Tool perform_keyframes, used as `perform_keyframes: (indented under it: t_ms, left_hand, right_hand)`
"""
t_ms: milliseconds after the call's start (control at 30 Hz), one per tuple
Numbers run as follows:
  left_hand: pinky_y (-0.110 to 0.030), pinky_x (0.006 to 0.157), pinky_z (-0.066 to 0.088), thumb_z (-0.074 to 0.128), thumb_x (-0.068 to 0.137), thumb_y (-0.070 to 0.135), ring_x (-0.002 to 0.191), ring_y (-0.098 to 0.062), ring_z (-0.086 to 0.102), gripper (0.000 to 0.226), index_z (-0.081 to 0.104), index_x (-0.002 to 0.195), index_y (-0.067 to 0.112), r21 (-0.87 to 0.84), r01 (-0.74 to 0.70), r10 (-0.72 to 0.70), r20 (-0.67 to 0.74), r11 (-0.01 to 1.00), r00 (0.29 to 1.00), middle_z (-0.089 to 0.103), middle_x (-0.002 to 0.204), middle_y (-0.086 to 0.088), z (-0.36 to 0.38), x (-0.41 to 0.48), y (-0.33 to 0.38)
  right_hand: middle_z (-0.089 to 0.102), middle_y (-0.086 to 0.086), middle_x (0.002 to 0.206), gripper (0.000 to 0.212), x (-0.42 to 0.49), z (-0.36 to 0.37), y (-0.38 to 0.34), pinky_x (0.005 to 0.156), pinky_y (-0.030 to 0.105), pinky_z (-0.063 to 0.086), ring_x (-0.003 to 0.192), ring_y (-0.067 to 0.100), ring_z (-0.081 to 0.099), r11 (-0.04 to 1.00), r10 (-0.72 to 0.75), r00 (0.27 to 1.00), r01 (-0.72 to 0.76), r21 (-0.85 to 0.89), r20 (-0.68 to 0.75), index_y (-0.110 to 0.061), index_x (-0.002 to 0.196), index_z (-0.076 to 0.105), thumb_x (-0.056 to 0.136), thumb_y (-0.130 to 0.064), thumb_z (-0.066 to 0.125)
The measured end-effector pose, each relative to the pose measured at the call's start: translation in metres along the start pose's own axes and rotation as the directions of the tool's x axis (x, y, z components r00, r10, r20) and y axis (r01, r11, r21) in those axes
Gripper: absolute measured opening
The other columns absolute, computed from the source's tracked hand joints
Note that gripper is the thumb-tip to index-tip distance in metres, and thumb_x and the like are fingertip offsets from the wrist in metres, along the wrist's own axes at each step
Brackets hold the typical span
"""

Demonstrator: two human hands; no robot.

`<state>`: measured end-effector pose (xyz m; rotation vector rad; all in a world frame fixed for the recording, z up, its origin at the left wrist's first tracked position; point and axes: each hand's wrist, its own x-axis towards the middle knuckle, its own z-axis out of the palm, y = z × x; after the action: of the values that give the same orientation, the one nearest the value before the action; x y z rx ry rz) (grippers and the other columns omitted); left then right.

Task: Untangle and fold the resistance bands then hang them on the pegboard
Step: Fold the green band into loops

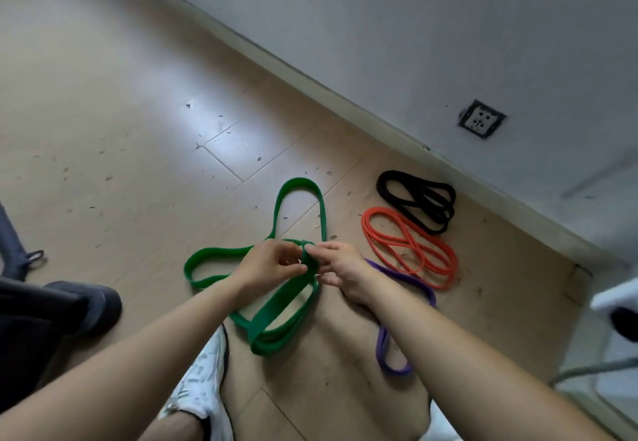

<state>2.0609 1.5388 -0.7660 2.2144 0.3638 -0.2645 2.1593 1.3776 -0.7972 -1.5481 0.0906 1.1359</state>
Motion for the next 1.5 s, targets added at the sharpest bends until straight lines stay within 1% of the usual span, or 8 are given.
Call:
perform_keyframes:
  t_ms: [133,267,433,567,933,1033,1233,1500]
  left_hand:
    - [-0.009,0.065,0.044,0.077,0.087,0.026,0.073,0.007,0.062,0.019,0.073,0.103,0.035,0.128,-0.040,-0.001,0.306,0.991,0.952,0.067,0.080,0.022,-0.040,-0.018,0.015]
    - [-0.010,0.071,0.045,0.074,0.089,0.031,0.082,0.000,0.064,0.015,0.073,0.103,0.036,0.310,-0.095,0.004,0.284,0.946,0.959,0.070,0.091,0.019,-0.082,-0.029,0.037]
    - [-0.019,0.081,0.051,0.074,0.089,0.032,0.094,-0.010,0.067,0.032,0.066,0.120,0.031,0.308,-0.102,0.000,0.314,0.946,0.949,0.070,0.107,0.012,-0.116,-0.046,0.076]
    - [-0.018,0.080,0.054,0.077,0.088,0.025,0.105,-0.017,0.067,0.062,0.048,0.143,0.026,0.083,-0.080,0.060,0.223,0.993,0.973,0.059,0.130,0.002,-0.130,-0.064,0.106]
    - [-0.017,0.074,0.052,0.077,0.087,0.023,0.085,-0.005,0.065,0.038,0.064,0.123,0.021,-0.268,-0.330,0.348,0.020,0.905,0.937,0.067,0.105,-0.013,-0.187,-0.097,0.219]
    - [-0.030,0.094,0.055,0.083,0.069,0.042,0.112,-0.012,0.065,0.071,0.059,0.133,0.023,-0.375,-0.393,0.390,-0.088,0.839,0.917,0.065,0.120,-0.005,-0.189,-0.089,0.238]
    - [-0.042,0.101,0.054,0.077,0.088,0.020,0.108,-0.020,0.070,0.042,0.057,0.126,0.017,-0.382,-0.377,0.360,-0.117,0.844,0.925,0.073,0.116,-0.005,-0.173,-0.055,0.245]
    - [-0.043,0.080,0.059,0.070,0.083,0.011,0.076,-0.023,0.058,0.023,0.061,0.103,0.019,-0.025,-0.396,0.393,-0.067,0.918,0.917,0.059,0.087,-0.018,-0.179,-0.023,0.240]
  right_hand:
    - [0.072,0.008,0.112,0.070,-0.029,0.006,-0.015,0.085,0.036,0.059,0.101,0.025,0.072,0.956,-0.053,0.998,0.063,-0.285,0.043,-0.015,0.118,0.064,0.060,-0.039,0.095]
    - [0.068,0.005,0.110,0.049,-0.062,0.013,-0.042,0.084,0.034,0.058,0.099,0.021,0.066,0.689,-0.218,0.973,0.207,-0.695,0.075,-0.012,0.114,0.068,0.071,-0.027,0.087]
    - [0.075,0.002,0.100,0.044,-0.112,0.016,-0.098,0.088,0.040,0.059,0.091,0.018,0.070,0.411,-0.342,0.920,0.330,-0.850,0.192,-0.014,0.112,0.073,0.072,-0.029,0.082]
    - [0.074,0.006,0.094,0.036,-0.162,0.021,-0.149,0.079,0.039,0.063,0.087,0.022,0.073,0.439,-0.483,0.844,0.462,-0.770,0.232,-0.008,0.109,0.074,0.076,-0.021,0.083]
    - [0.072,0.023,0.108,0.033,-0.282,0.031,-0.263,0.082,0.033,0.062,0.095,0.032,0.074,0.501,-0.769,0.596,0.786,-0.363,0.230,0.008,0.118,0.066,0.086,0.003,0.073]
    - [0.071,0.022,0.109,0.031,-0.294,0.027,-0.282,0.082,0.033,0.061,0.093,0.029,0.074,0.521,-0.824,0.546,0.836,-0.173,0.153,0.009,0.119,0.064,0.088,0.005,0.069]
    - [0.070,0.017,0.108,0.026,-0.282,0.001,-0.297,0.094,0.043,0.058,0.104,0.031,0.069,0.533,-0.846,0.529,0.832,0.157,0.067,0.004,0.119,0.064,0.094,0.001,0.063]
    - [0.069,0.021,0.101,0.022,-0.255,-0.044,-0.292,0.086,0.043,0.060,0.097,0.033,0.070,0.551,-0.809,0.576,0.812,0.193,-0.116,0.006,0.112,0.066,0.091,0.006,0.061]
